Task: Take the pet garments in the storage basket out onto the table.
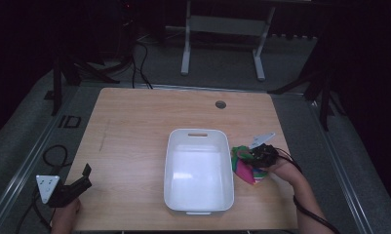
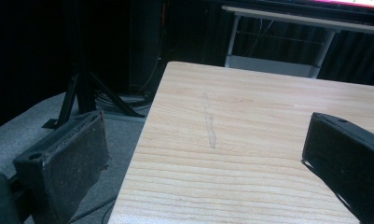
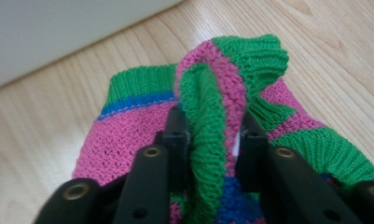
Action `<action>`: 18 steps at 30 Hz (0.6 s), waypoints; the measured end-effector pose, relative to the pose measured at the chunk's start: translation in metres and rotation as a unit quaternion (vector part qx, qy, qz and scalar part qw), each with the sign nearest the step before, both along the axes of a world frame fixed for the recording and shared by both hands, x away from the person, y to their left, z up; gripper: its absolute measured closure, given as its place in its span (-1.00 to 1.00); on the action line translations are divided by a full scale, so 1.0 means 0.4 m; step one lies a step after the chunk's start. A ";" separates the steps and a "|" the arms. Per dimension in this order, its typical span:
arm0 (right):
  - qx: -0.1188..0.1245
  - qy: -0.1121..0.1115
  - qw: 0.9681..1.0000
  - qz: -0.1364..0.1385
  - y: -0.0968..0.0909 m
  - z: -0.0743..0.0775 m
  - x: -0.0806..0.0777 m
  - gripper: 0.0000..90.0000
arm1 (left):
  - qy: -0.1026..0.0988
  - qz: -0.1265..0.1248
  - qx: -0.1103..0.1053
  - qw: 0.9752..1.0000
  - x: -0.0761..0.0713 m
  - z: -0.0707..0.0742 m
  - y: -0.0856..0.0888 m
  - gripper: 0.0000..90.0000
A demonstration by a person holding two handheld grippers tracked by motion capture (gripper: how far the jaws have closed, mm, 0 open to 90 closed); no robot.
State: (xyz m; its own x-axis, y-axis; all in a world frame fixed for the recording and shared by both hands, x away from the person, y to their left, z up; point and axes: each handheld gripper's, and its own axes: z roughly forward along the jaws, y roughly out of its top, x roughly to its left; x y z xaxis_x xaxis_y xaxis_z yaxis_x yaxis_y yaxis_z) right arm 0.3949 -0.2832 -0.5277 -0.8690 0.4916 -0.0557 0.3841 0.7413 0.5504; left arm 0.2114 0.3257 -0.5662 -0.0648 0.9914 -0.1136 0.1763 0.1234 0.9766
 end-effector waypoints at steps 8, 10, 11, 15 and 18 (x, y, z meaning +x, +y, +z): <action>0.012 -0.026 1.000 0.009 -0.017 0.068 -0.023 -0.05 | 0.000 0.001 0.000 1.000 0.000 0.000 0.000 -0.98; 0.015 -0.031 0.999 0.003 -0.022 0.083 -0.026 -0.09 | 0.000 0.001 0.000 1.000 0.000 0.000 0.000 -0.98; 0.018 -0.034 0.999 0.003 -0.026 0.090 -0.029 -0.17 | 0.000 0.001 0.000 1.000 0.000 0.000 0.000 -0.98; 0.032 -0.036 0.999 0.004 -0.039 0.108 -0.039 -0.31 | 0.000 0.001 0.000 1.000 0.000 0.000 -0.001 -0.98; 0.051 -0.031 0.998 -0.001 -0.048 0.118 -0.044 -0.47 | 0.000 0.001 0.000 1.000 0.000 0.000 0.000 -0.98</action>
State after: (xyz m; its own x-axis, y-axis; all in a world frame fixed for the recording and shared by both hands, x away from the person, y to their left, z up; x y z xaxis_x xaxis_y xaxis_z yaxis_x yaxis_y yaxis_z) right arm 0.3771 -0.3025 -0.4804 -0.8649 0.4985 -0.0585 0.3478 0.6793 0.6462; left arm 0.2113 0.3256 -0.5662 -0.0665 0.9914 -0.1131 0.1761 0.1232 0.9766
